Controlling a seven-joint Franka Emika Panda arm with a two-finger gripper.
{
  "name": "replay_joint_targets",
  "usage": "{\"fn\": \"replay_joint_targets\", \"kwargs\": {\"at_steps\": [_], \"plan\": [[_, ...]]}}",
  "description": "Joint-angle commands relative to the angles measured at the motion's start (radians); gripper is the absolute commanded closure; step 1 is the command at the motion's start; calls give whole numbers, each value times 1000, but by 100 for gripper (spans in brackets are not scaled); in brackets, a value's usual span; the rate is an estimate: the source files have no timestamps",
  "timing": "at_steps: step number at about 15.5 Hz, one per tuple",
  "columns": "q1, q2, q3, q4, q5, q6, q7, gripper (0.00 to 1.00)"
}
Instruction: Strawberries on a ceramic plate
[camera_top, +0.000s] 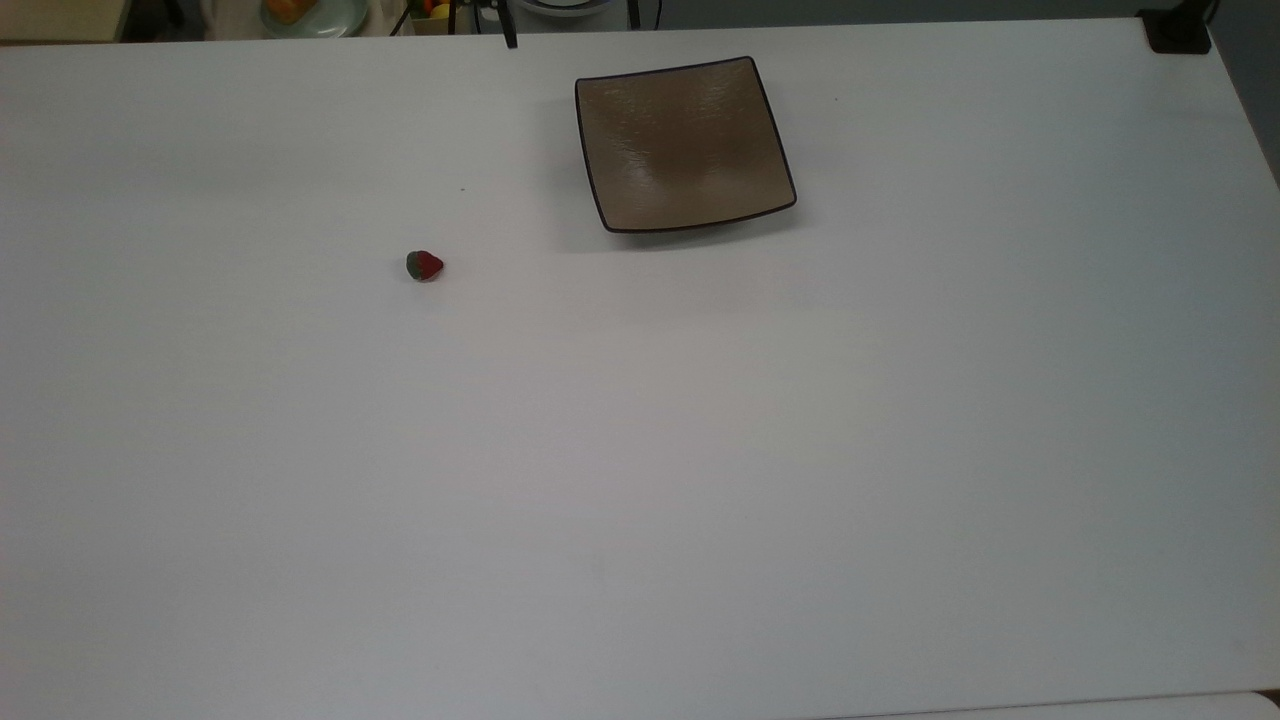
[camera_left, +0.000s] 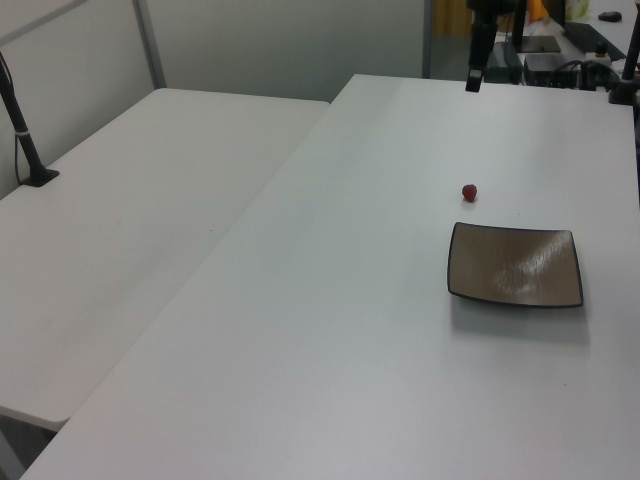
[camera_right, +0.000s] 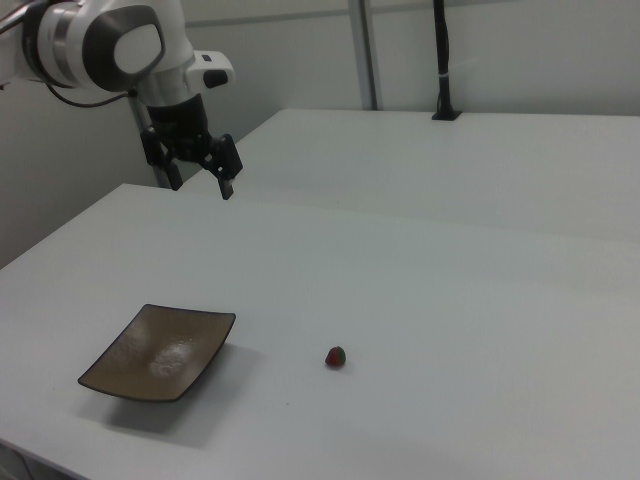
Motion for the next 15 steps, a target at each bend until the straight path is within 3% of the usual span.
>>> {"fn": "replay_joint_targets", "kwargs": {"at_steps": [1, 11, 15], "plan": [[27, 19, -14, 8, 10, 17, 21, 0], [29, 31, -7, 6, 6, 33, 20, 0], [14, 40, -9, -18, 6, 34, -54, 0]]}}
